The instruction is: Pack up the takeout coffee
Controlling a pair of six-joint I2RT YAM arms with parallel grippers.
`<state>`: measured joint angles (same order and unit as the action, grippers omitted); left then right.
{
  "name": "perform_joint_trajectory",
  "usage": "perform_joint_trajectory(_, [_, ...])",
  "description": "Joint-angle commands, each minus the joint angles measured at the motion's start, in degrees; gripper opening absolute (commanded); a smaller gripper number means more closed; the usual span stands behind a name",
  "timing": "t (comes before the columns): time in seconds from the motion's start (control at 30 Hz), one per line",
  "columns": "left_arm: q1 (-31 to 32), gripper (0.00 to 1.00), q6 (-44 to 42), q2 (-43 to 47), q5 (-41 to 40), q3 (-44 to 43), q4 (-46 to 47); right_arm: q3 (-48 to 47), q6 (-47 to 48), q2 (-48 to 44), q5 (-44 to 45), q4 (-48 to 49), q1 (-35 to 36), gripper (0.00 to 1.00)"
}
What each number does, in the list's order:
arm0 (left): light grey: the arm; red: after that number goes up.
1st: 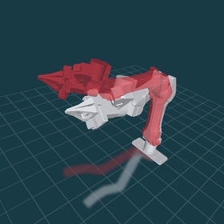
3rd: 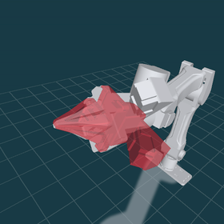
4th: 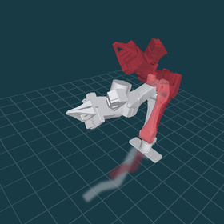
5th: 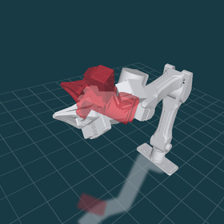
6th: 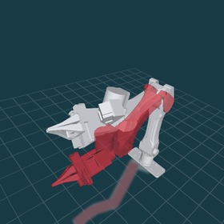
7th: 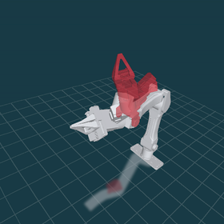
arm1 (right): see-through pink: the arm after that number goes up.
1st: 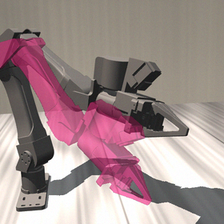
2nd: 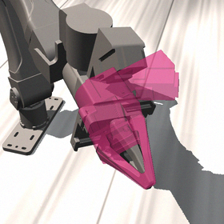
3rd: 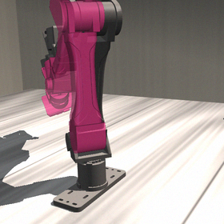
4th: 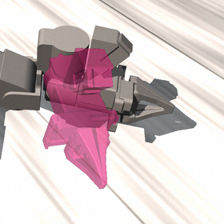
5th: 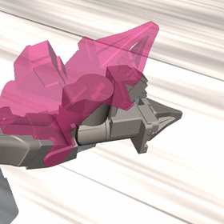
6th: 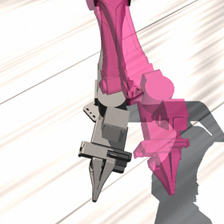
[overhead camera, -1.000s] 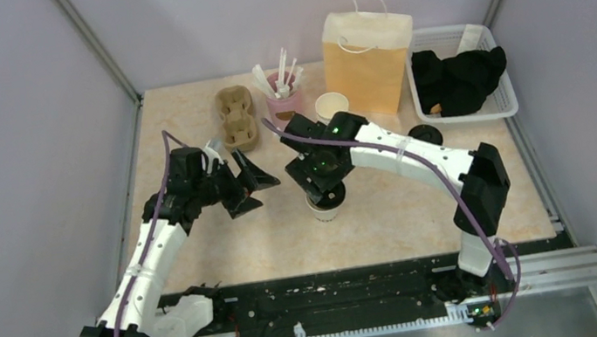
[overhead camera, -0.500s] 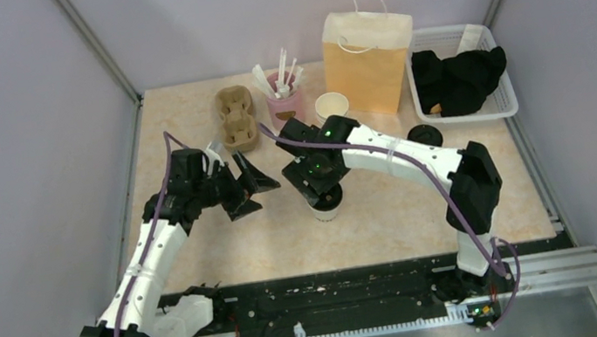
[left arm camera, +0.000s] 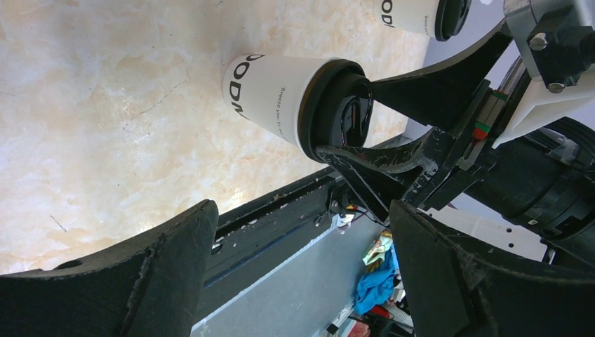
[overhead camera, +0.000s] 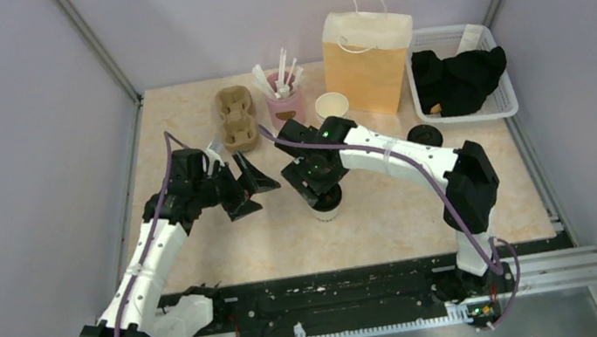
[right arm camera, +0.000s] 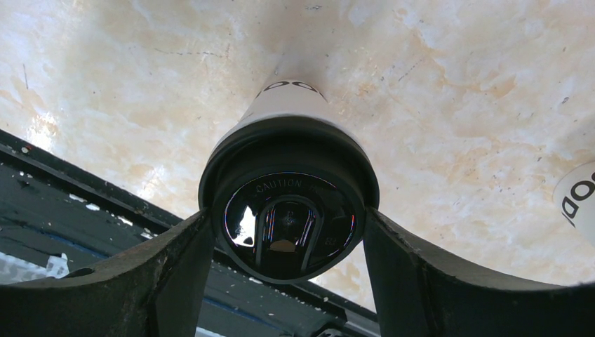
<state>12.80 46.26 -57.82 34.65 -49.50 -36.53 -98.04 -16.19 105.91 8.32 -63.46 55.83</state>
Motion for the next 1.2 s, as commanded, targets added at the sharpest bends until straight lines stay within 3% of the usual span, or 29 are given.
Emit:
perform_joint_trajectory(0.0, [-0.23,0.98,-1.30,-0.11,0.68,0.00,1.01,-1.80,0.28,0.80,0.27,0.97,0.66,0.72])
perform_joint_trajectory(0.4, [-0.23,0.98,-1.60,-0.22,0.98,0.22,1.08,-1.60,0.45,1.45,0.82,1.50,0.68,0.75])
perform_joint_trajectory(0.63, [-0.23,0.98,-2.26,-1.44,3.29,0.85,2.04,-3.85,-0.59,-0.01,-0.21,0.10,0.68,0.91])
perform_joint_trajectory(0.9, [1.62,0.94,-1.52,-8.53,9.59,1.63,7.28,-10.53,-2.49,-6.14,-6.11,-3.98,-1.41,0.95])
perform_joint_trajectory(1.0, [3.29,0.87,-1.29,-11.27,10.75,1.12,9.80,-1.67,-4.50,-11.88,-15.80,1.44,-7.90,0.89])
perform_joint_trajectory(1.17, [5.08,0.70,-1.36,-17.02,12.45,-0.14,13.19,21.86,-10.21,-22.62,-34.38,22.35,-20.86,0.75])
